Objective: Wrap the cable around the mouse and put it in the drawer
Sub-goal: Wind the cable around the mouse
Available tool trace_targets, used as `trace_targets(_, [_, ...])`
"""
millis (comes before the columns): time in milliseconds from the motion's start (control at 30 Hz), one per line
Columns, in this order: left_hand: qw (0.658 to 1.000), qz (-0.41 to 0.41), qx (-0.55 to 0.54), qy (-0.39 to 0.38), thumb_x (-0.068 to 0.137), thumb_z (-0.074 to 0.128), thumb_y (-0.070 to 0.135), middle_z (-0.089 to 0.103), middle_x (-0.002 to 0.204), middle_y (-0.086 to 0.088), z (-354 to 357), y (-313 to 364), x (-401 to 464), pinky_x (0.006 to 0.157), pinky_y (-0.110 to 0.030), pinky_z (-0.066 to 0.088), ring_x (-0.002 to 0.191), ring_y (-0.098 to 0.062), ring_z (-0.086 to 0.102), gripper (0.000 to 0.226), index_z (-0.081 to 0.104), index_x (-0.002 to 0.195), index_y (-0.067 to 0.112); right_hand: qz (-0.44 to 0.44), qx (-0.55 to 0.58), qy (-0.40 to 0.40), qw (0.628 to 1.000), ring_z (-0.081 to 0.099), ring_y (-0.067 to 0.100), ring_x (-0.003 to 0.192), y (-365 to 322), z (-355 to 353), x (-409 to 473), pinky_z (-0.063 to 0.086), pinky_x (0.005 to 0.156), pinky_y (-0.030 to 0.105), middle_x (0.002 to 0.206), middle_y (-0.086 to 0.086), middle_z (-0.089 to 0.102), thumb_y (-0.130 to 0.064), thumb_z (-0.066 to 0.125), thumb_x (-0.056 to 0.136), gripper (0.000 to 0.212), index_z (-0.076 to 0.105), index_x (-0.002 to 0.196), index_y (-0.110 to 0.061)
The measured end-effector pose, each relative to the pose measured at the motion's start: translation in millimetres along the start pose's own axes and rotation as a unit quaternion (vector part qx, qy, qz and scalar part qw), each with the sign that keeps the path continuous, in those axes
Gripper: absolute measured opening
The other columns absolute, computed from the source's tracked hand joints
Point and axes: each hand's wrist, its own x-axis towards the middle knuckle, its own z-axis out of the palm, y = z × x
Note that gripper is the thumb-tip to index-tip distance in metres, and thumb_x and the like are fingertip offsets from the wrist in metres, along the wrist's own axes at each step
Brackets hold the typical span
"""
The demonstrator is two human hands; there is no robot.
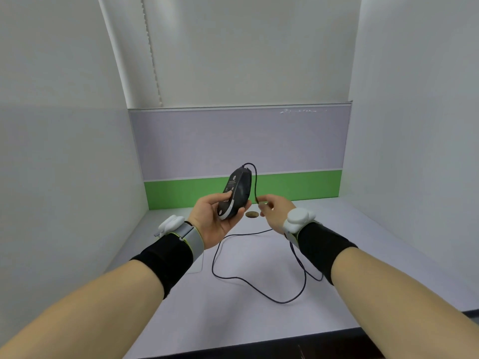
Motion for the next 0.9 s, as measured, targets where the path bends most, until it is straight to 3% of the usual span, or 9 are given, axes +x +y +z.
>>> trace_targets(100, [0.993,0.078,0.076,0.038,0.082,0.063,0.0,0.067,0.101,-0.023,2.1,-3.1,8.5,0.065,-0.031,0.059,0.087,-0.03,0.07,0.025,0.062,0.106,-0.007,-0.067,-0.113,-0.042,0.99,0.064,0.019,0.077,-7.2,3.5,-3.9,0.043,0.063,0.025,0.088,-0.001,0.072,-0.033,0.05,0.096,0.026,0.066,0.115,-0.024])
trace_targets(167, [0.962,0.144,0.206,0.105,0.077,0.07,-0.004,0.067,0.101,-0.019,-1.5,-5.5,14.6,0.065,-0.033,0.06,0.076,-0.026,0.07,0.033,0.061,0.109,-0.002,-0.114,-0.152,-0.052,0.98,0.062,0.028,0.086,-12.6,5.1,-5.5,0.045,0.071,0.031,0.089,0.005,0.069,-0.03,0.053,0.095,0.025,0.07,0.11,-0.021])
trace_targets(300, [0.881,0.208,0.38,0.189,0.066,0.08,-0.004,0.067,0.108,-0.012,-16.7,-8.3,21.3,0.071,-0.041,0.061,0.086,-0.029,0.068,0.057,0.061,0.119,0.008,-0.172,-0.204,-0.071,0.961,0.056,0.028,0.097,-18.6,3.8,-11.9,0.046,0.083,0.038,0.1,0.009,0.059,-0.027,0.05,0.097,0.025,0.072,0.107,-0.019])
trace_targets(400, [0.849,0.219,0.437,0.203,0.064,0.081,-0.003,0.066,0.101,-0.007,-23.3,-9.5,23.6,0.061,-0.028,0.06,0.079,-0.018,0.067,0.055,0.06,0.112,0.013,-0.201,-0.215,-0.071,0.953,0.051,0.027,0.105,-18.8,1.7,-14.9,0.041,0.088,0.034,0.111,0.011,0.058,-0.024,0.051,0.098,0.025,0.072,0.109,-0.017])
trace_targets(500, [0.832,0.173,0.491,0.191,0.066,0.081,0.001,0.063,0.094,-0.004,-28.2,-8.7,22.5,0.063,-0.032,0.059,0.073,-0.02,0.065,0.062,0.052,0.118,0.019,-0.229,-0.183,-0.075,0.953,0.05,0.025,0.1,-20.1,-2.0,-17.2,0.04,0.087,0.032,0.104,0.01,0.058,-0.021,0.055,0.096,0.02,0.072,0.104,-0.016])
trace_targets(633, [0.861,0.074,0.481,0.147,0.07,0.073,0.007,0.067,0.099,-0.005,-29.7,-8.4,16.6,0.058,-0.029,0.052,0.076,-0.022,0.064,0.051,0.059,0.115,0.025,-0.261,-0.13,-0.055,0.955,0.048,0.012,0.08,-21.5,-8.3,-14.8,0.031,0.073,0.02,0.087,-0.002,0.052,-0.021,0.064,0.091,0.013,0.074,0.097,-0.016])
trace_targets(800, [0.93,-0.024,0.362,0.065,0.066,0.062,0.007,0.072,0.079,-0.012,-29.6,-11.6,2.3,0.048,-0.024,0.044,0.059,-0.029,0.066,0.043,0.062,0.109,0.014,-0.212,-0.037,0.017,0.976,0.054,-0.016,0.067,-18.3,-16.2,-10.9,0.037,0.06,0.004,0.07,-0.022,0.06,-0.03,0.077,0.08,0.006,0.071,0.08,-0.026])
trace_targets(900, [0.948,-0.045,0.314,0.026,0.063,0.061,0.01,0.069,0.091,-0.021,-30.5,-8.9,-1.8,0.048,-0.025,0.044,0.063,-0.035,0.066,0.047,0.063,0.11,0.008,-0.134,0.025,0.035,0.99,0.055,-0.009,0.052,-20.1,-16.4,-11.5,0.039,0.05,0.004,0.059,-0.022,0.065,-0.039,0.08,0.073,0.016,0.067,0.068,-0.033])
